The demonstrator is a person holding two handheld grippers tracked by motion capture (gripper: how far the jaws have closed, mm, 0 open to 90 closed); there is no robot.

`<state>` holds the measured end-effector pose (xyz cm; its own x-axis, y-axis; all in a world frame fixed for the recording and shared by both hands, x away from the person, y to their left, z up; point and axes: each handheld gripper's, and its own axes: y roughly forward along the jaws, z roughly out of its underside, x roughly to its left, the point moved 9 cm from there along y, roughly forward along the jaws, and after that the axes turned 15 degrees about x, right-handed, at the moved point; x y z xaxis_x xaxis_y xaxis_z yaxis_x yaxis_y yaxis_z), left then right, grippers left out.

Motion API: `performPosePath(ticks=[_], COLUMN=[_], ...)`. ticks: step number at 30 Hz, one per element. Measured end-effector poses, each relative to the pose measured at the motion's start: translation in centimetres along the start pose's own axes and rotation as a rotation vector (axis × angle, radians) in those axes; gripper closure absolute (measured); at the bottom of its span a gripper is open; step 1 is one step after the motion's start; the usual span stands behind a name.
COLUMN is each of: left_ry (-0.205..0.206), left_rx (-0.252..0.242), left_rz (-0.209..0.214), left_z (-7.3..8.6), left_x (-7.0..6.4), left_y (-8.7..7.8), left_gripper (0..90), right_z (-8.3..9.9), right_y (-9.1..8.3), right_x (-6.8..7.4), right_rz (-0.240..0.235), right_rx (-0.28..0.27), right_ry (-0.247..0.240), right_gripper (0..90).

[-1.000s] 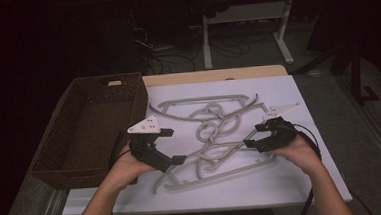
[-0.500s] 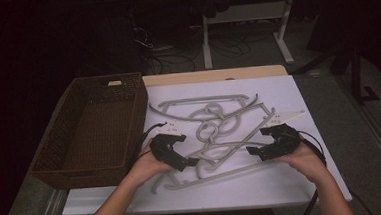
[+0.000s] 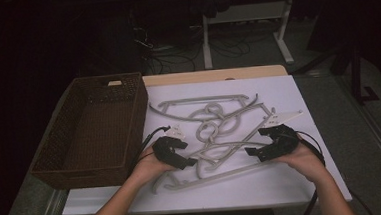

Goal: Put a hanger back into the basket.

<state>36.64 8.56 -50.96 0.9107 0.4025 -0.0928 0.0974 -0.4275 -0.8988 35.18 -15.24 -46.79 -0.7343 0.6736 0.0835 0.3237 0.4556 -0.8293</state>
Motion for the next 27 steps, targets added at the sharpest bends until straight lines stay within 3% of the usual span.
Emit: performPosePath(ticks=[1, 9, 11, 18, 27], left_ry=[0.007, 0.025, 0.023, 0.040, 0.027], left_rx=[0.010, 0.036, 0.044, 0.046, 0.051], left_rz=[-0.020, -0.044, -0.063, -0.045, -0.039], left_z=[0.0, -0.2, -0.4, -0.7, -0.8], left_x=[0.2, 0.0, 0.0, -0.6, -0.8], left_y=[0.3, 1.2, 1.4, 1.7, 1.5], left_gripper=[36.3, 53.0, 60.7, 78.9, 81.6], right_z=[0.0, -0.1, -0.1, -0.2, -0.2], right_y=[0.0, 0.0, 0.0, -0.1, -0.2], right_x=[0.0, 0.0, 0.0, 0.0, 0.1], right_rz=[-0.001, 0.003, 0.004, 0.005, 0.003], right_rx=[0.000, -0.004, -0.006, -0.011, -0.016], right_ry=[0.000, -0.002, -0.001, -0.001, -0.004], right_gripper=[12.9, 13.0, 13.0, 13.1, 13.2])
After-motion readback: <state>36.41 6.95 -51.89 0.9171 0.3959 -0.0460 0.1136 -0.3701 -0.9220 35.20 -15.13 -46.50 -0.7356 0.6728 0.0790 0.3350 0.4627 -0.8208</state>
